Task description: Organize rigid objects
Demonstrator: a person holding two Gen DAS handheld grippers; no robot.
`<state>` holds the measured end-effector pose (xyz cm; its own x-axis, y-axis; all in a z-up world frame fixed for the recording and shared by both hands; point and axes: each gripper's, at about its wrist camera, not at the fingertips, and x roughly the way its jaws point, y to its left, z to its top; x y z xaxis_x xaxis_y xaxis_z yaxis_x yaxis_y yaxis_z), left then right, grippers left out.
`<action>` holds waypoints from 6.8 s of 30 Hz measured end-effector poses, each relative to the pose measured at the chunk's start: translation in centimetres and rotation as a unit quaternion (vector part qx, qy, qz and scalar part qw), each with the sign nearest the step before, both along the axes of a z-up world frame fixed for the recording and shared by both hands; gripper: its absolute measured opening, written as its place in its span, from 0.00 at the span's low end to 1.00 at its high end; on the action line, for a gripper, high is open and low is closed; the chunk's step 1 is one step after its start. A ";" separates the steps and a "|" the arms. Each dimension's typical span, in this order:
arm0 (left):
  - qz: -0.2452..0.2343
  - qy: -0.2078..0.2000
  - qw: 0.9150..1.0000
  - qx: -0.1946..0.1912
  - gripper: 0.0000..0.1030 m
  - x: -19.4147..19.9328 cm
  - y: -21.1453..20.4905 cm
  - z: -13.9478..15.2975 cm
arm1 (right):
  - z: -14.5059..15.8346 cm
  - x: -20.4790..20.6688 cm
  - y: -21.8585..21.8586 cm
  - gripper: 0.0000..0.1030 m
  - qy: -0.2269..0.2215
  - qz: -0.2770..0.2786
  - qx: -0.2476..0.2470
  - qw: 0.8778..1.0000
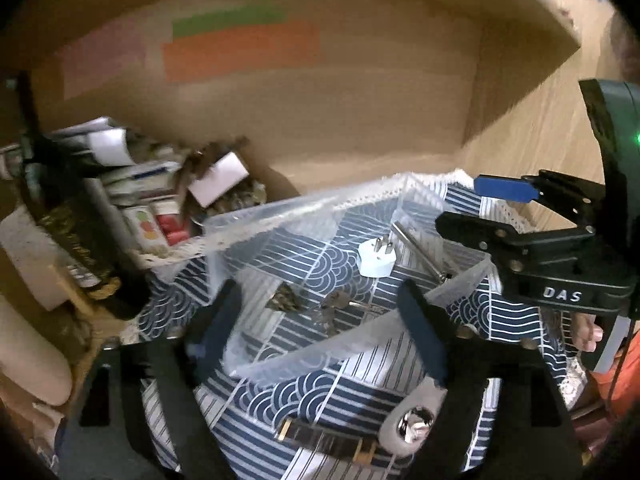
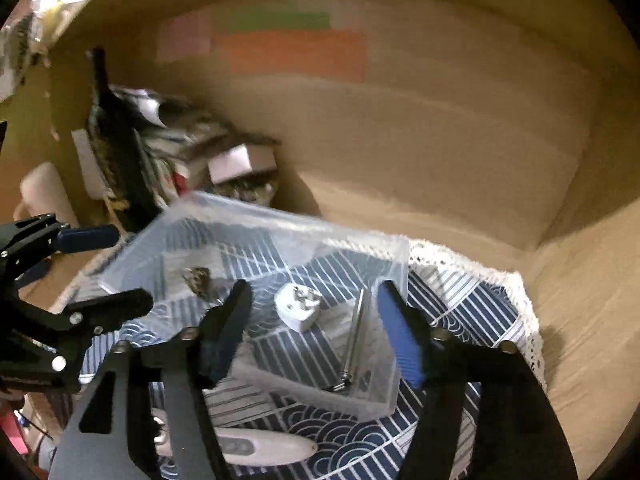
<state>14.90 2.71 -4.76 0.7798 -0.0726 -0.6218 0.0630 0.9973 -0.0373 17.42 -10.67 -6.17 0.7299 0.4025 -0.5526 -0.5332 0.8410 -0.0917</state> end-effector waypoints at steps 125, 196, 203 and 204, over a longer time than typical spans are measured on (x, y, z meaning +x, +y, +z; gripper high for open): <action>0.031 -0.002 0.999 -0.024 0.88 -1.3 2.3 -0.3 | -0.4 -1.0 1.7 0.66 0.003 0.028 -0.031 0.999; 0.014 -0.035 0.999 -0.034 0.24 -1.7 2.0 0.4 | 0.6 -0.7 -0.3 0.55 -0.014 0.007 0.031 0.999; 0.003 0.016 0.999 -0.050 0.24 2.7 2.8 -2.1 | -1.9 3.1 1.8 0.55 0.028 0.010 -0.002 1.000; 0.002 0.024 0.998 -0.052 0.24 3.1 2.9 -2.6 | -2.5 3.6 2.2 0.55 0.035 0.009 -0.009 0.999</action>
